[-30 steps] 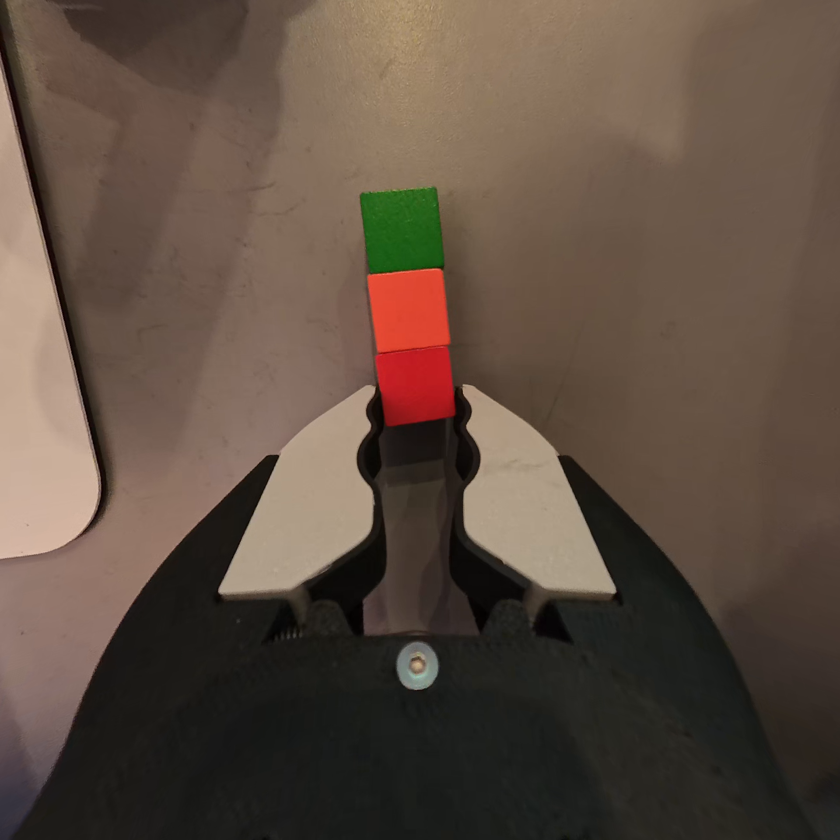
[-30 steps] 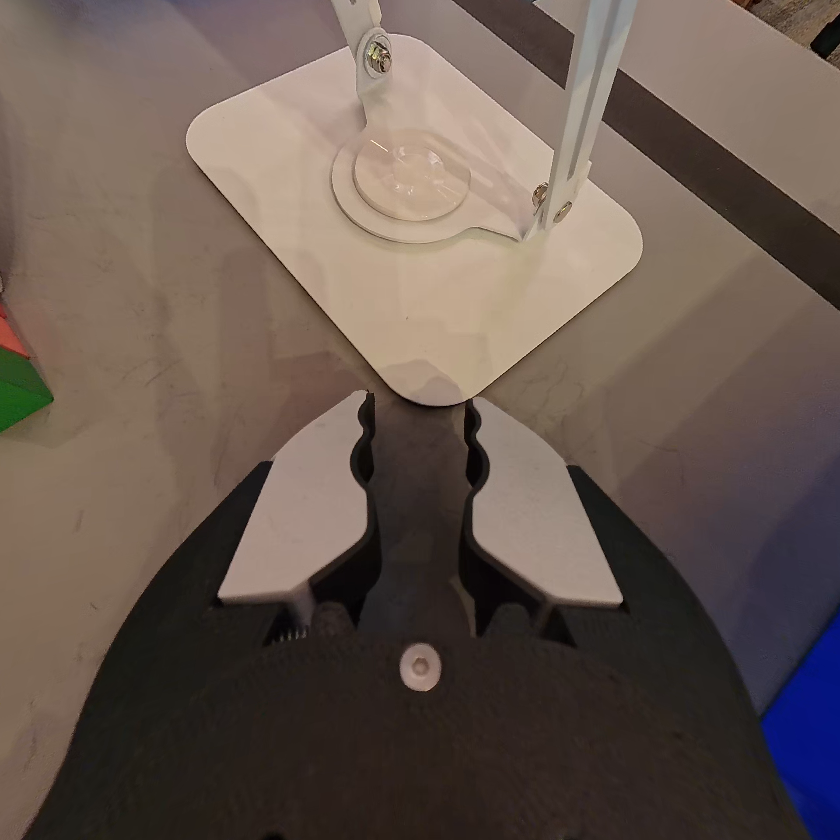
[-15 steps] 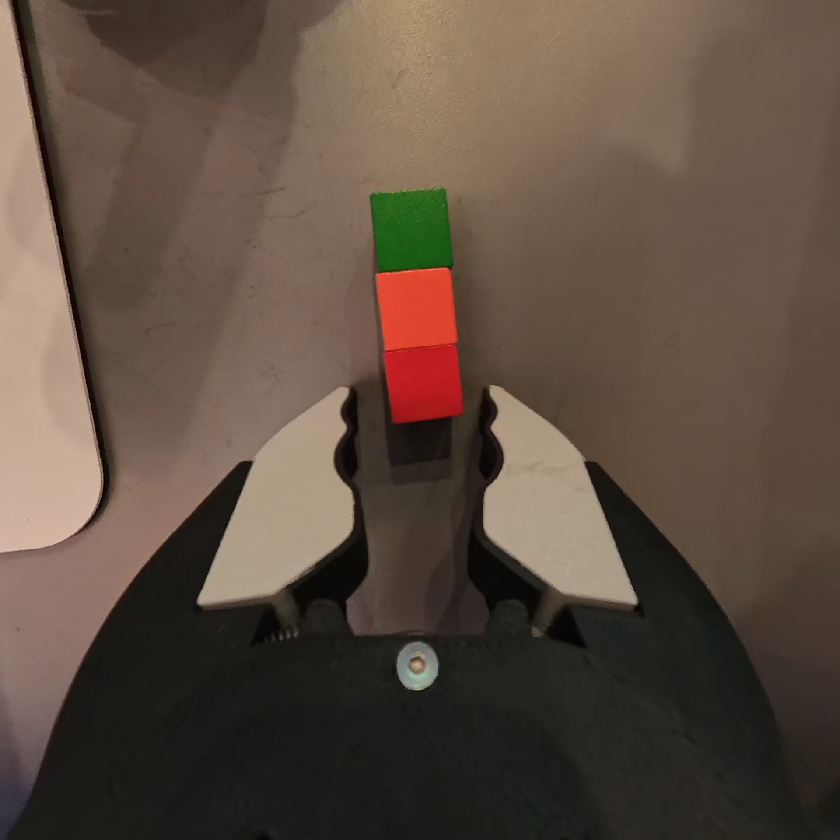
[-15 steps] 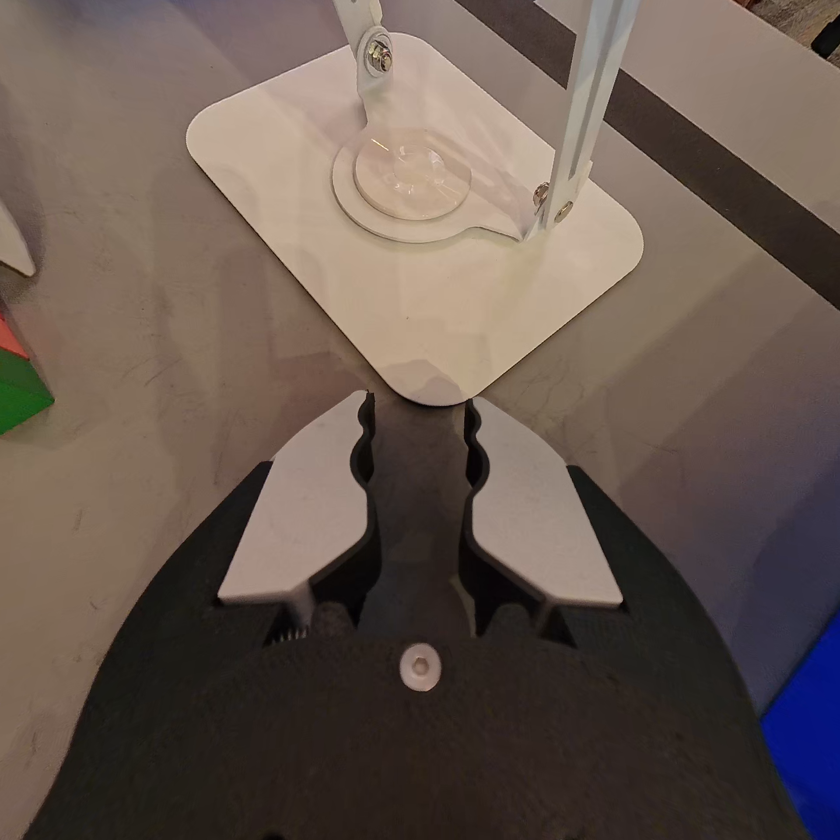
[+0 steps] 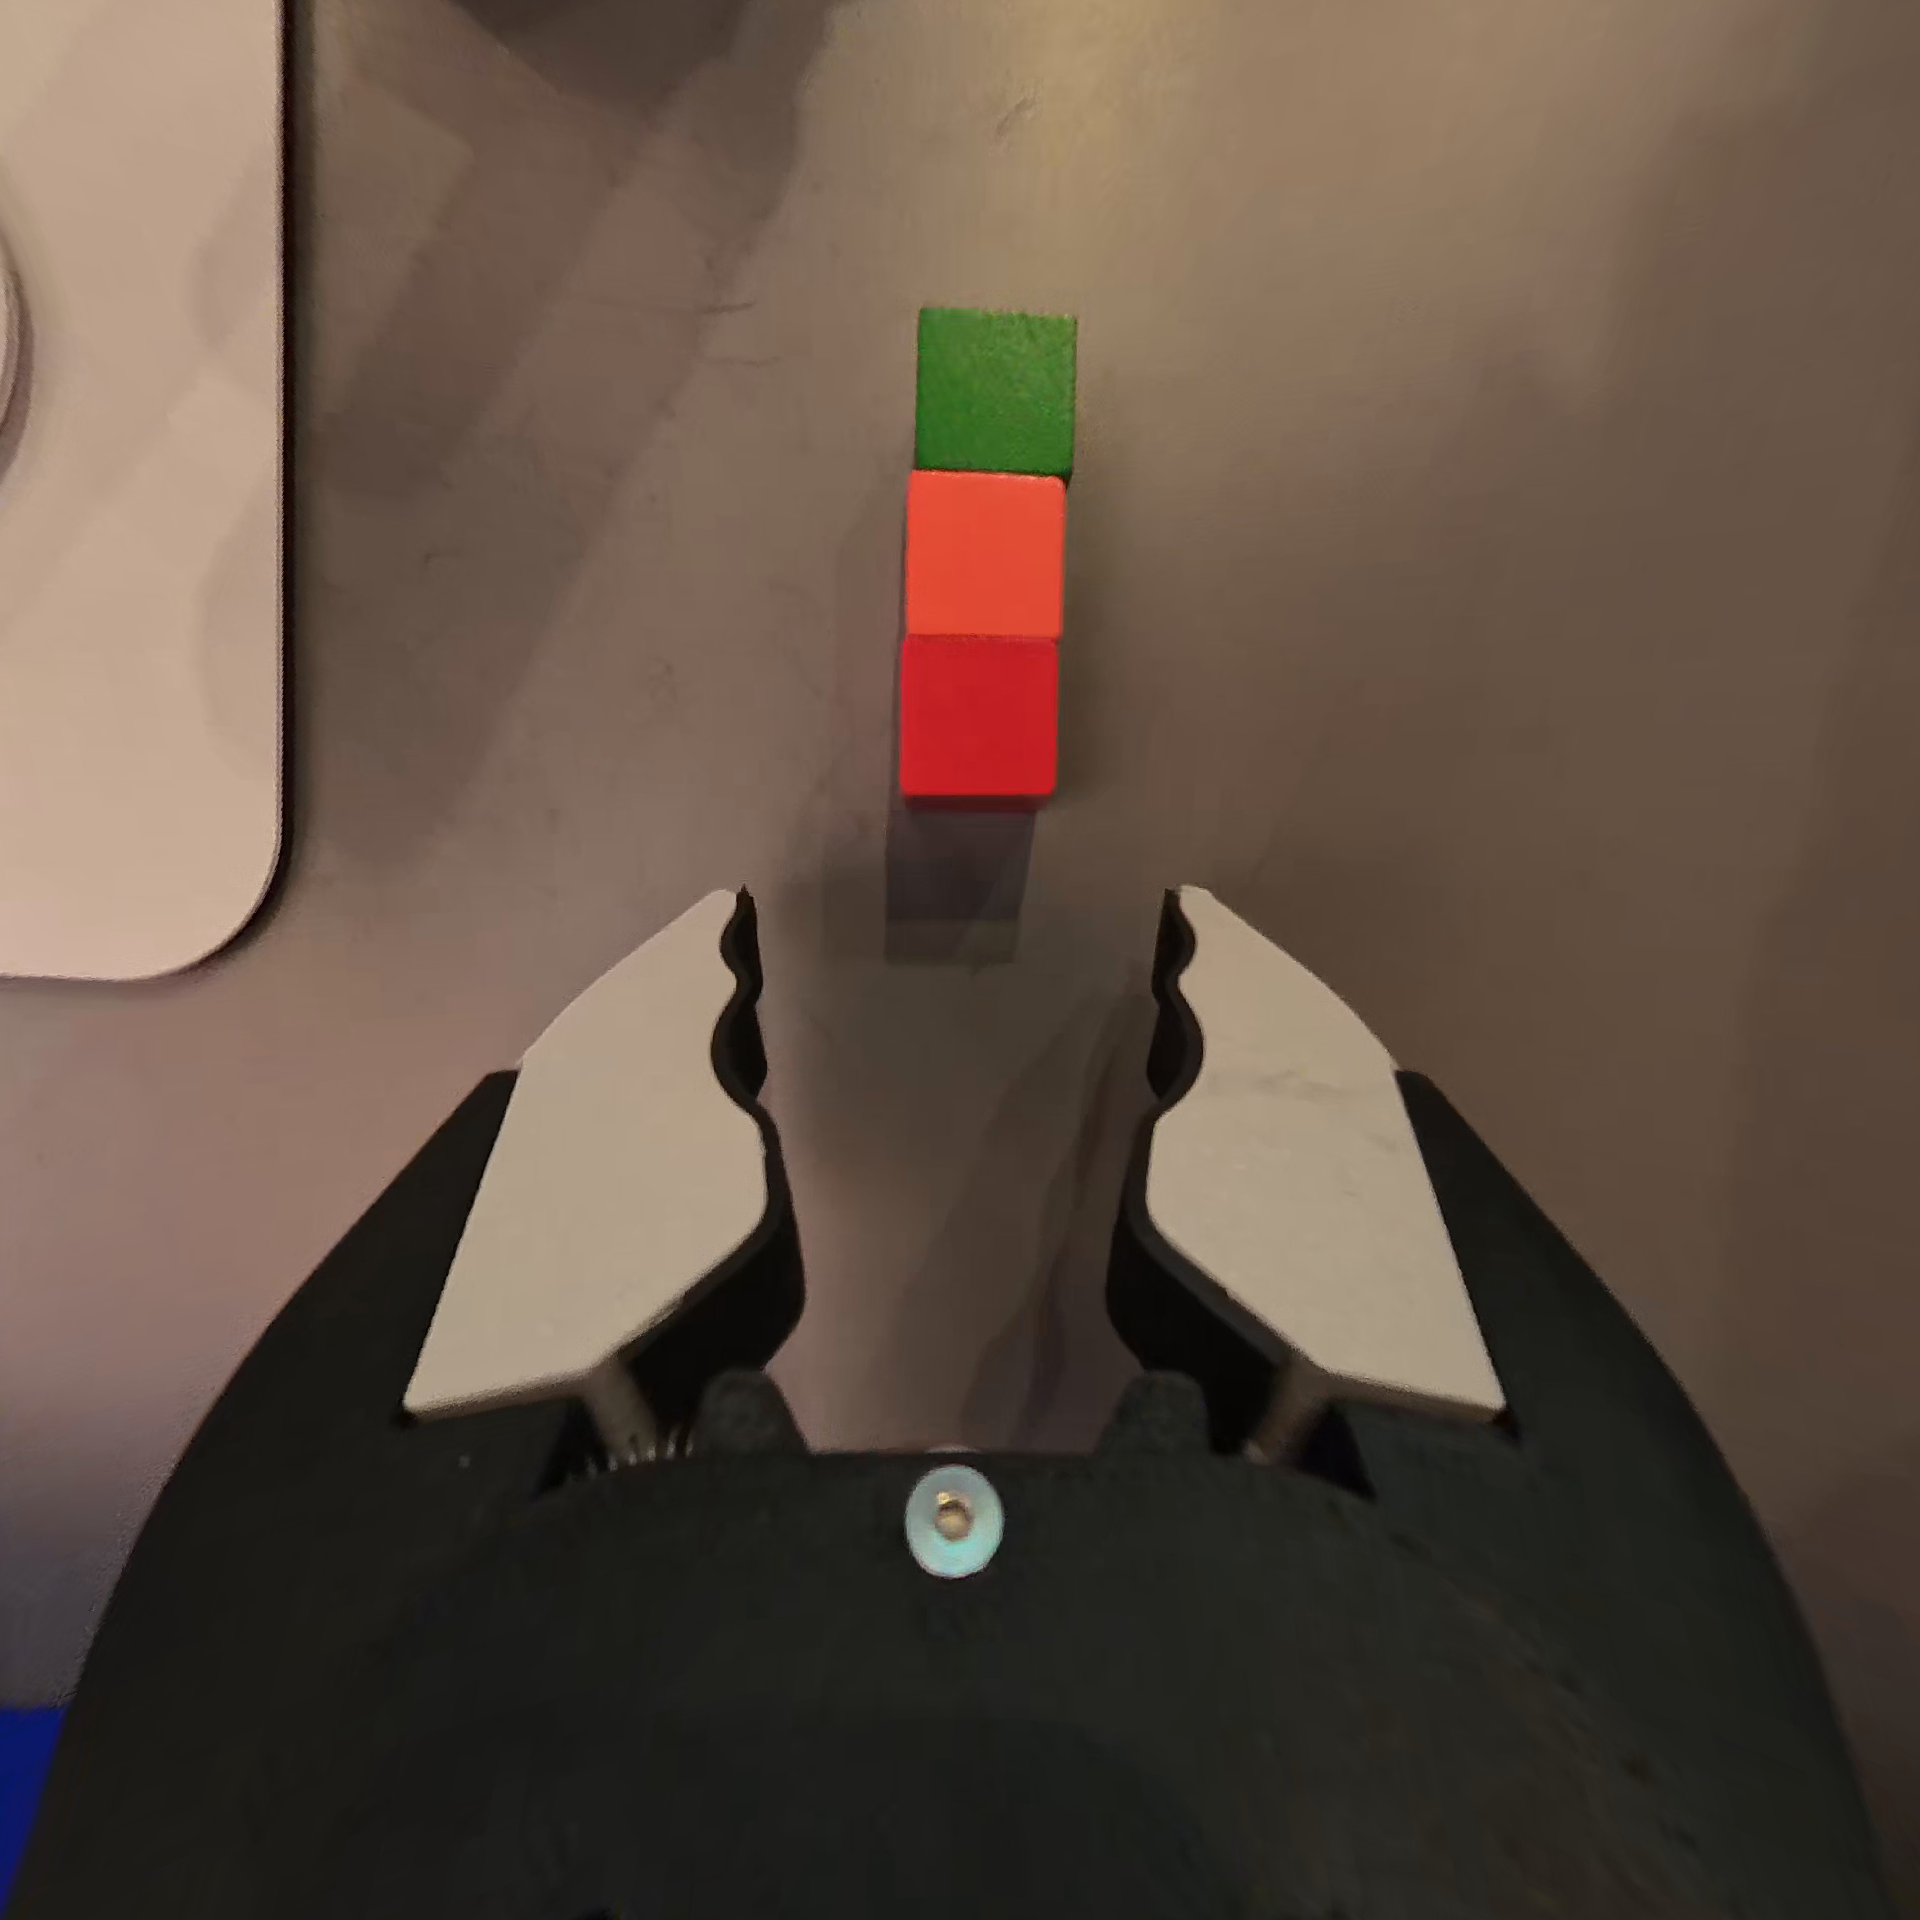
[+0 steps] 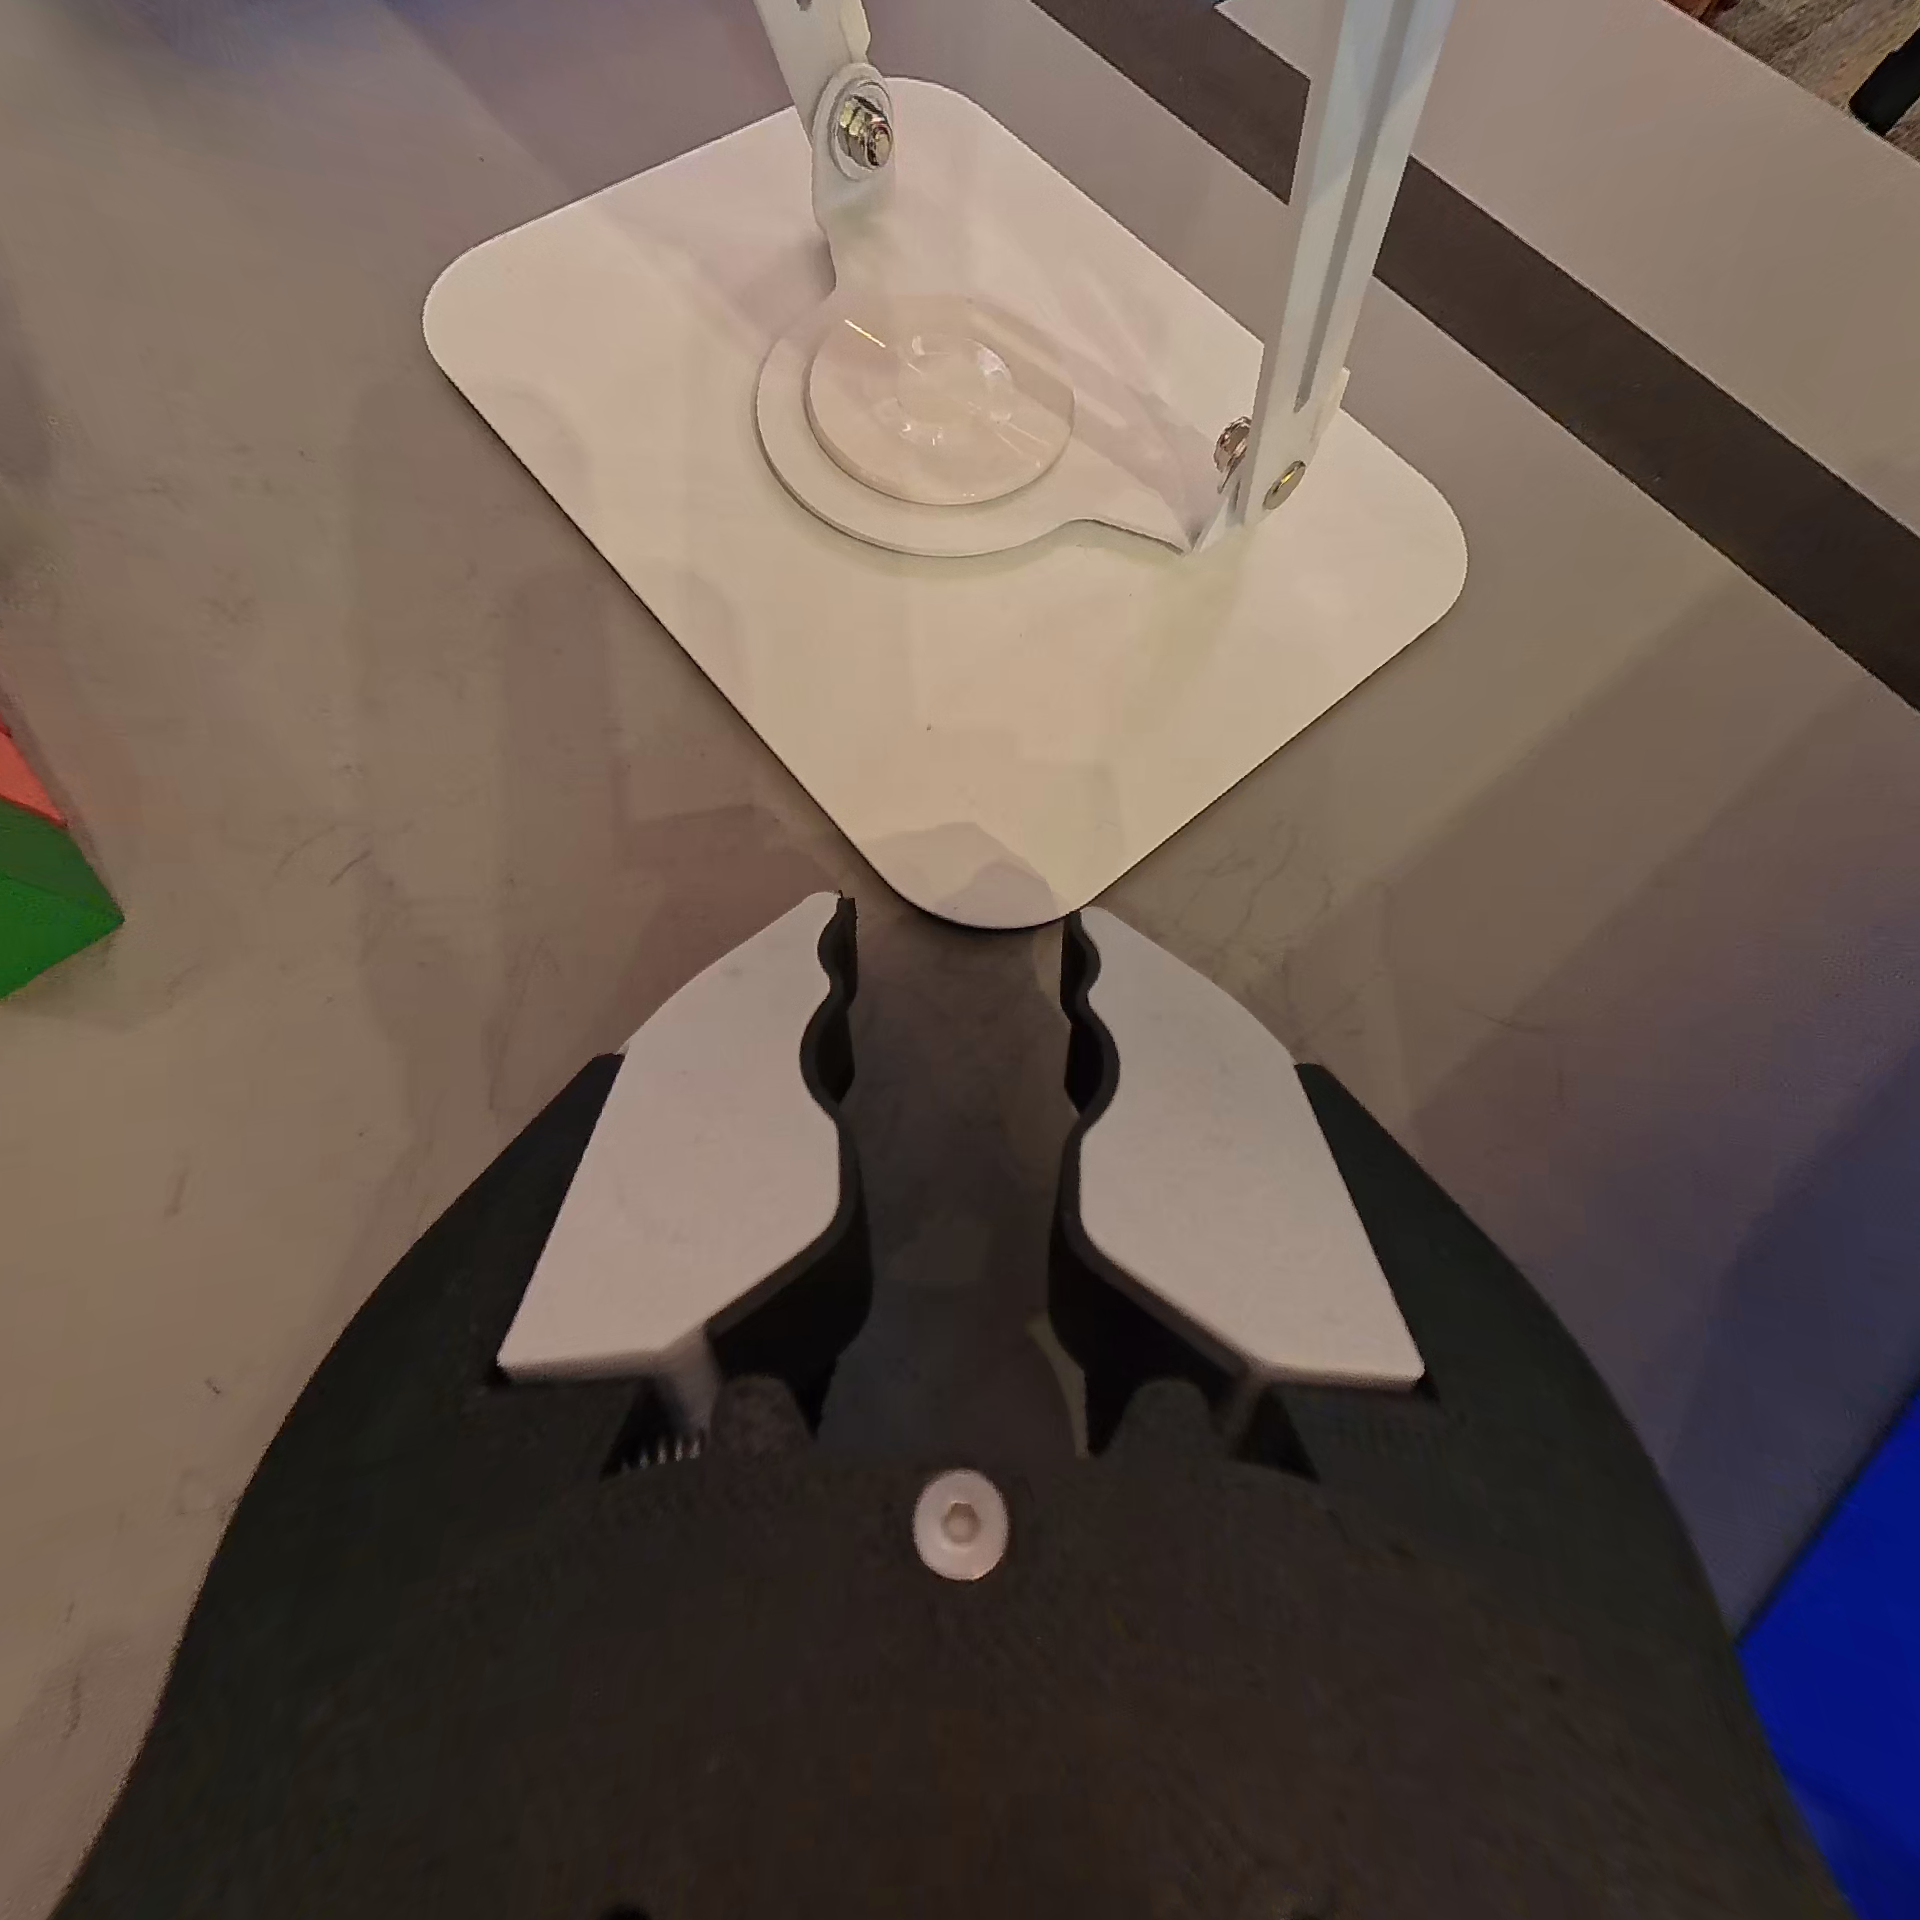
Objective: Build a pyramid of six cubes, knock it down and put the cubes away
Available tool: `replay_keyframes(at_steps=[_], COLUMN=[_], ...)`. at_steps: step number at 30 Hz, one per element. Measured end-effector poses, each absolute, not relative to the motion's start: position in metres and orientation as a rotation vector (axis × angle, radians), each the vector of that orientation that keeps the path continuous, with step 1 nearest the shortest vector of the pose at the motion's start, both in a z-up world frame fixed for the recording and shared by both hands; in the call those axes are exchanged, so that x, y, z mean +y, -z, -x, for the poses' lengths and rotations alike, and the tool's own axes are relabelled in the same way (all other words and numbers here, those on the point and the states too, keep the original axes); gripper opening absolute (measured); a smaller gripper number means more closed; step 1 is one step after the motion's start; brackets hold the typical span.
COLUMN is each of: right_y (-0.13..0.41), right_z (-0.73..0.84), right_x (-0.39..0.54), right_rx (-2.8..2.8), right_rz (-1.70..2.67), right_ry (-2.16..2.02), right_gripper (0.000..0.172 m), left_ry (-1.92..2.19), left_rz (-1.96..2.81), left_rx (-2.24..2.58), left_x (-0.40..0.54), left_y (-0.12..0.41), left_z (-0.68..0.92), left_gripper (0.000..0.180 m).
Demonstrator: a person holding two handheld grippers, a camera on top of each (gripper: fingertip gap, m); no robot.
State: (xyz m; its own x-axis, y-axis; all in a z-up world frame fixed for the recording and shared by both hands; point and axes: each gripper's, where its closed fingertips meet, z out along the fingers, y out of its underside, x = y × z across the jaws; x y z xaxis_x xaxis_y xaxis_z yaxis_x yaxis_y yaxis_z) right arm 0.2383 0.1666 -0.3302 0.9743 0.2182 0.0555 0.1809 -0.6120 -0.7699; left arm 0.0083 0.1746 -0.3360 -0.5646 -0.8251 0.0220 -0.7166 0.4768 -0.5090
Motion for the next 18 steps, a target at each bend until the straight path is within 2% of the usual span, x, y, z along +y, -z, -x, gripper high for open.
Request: replay_keyframes(at_steps=[11, 18], right_y=[0.33, 0.33], right_z=[-0.238, -0.238], right_x=[0.167, 0.167], right_rx=[-0.278, -0.279], right_rz=[2.24, 2.239], right_ry=[-0.053, -0.053], right_gripper=[0.038, 0.038], left_ry=[0.759, 0.761], left_rz=[1.39, 1.398], left_rx=[2.381, 2.36], left_x=[0.164, 0.169], left_y=[0.346, 0.346], left_z=[-0.006, -0.009], left_gripper=[0.041, 0.029])
